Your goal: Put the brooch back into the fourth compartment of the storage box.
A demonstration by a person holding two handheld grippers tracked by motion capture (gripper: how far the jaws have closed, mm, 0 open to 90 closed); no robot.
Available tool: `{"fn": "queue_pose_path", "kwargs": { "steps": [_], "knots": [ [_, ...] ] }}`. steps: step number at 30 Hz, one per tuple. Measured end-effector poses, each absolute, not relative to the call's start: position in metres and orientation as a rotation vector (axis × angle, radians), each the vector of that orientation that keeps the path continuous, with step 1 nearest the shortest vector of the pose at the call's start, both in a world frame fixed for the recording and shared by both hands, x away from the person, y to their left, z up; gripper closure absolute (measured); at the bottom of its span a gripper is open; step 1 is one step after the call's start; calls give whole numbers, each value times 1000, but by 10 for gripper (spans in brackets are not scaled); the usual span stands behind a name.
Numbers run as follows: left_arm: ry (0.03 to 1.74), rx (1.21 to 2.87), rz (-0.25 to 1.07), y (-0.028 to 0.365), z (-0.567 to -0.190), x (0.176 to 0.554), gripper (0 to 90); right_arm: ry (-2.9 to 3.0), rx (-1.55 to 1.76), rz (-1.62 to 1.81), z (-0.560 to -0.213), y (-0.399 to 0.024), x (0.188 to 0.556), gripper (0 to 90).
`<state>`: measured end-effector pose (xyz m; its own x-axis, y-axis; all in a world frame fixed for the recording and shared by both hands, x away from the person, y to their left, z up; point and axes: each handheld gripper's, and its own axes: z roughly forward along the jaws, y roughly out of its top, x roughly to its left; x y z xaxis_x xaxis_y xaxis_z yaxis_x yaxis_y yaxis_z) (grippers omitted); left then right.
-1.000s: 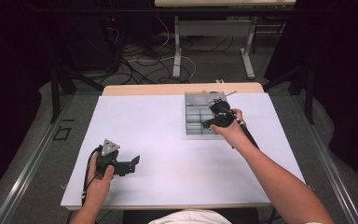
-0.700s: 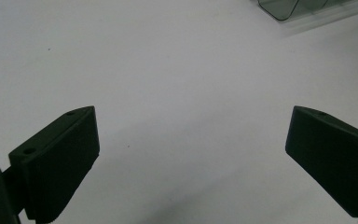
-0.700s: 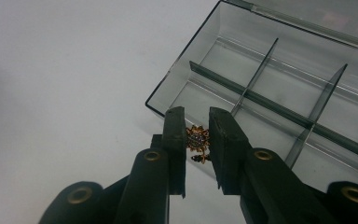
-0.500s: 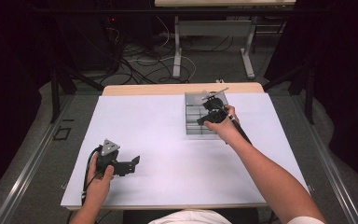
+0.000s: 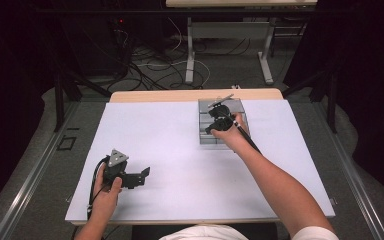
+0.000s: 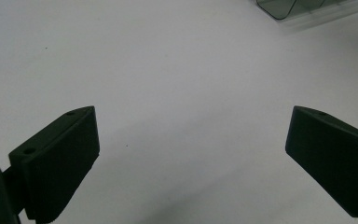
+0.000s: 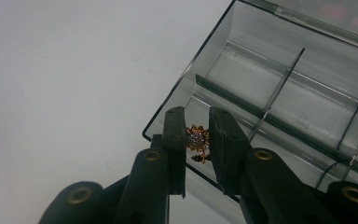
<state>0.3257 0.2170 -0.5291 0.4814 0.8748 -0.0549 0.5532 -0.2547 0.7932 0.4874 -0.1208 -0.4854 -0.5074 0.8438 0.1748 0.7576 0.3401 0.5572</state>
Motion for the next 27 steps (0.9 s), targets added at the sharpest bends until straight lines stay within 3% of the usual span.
{"fn": "queue_pose_path", "kwargs": {
  "steps": [27],
  "knots": [
    [1177, 1948, 499, 218, -529, 326, 29, 2414, 1536, 825, -505, -111, 507, 772]
  ]
}}
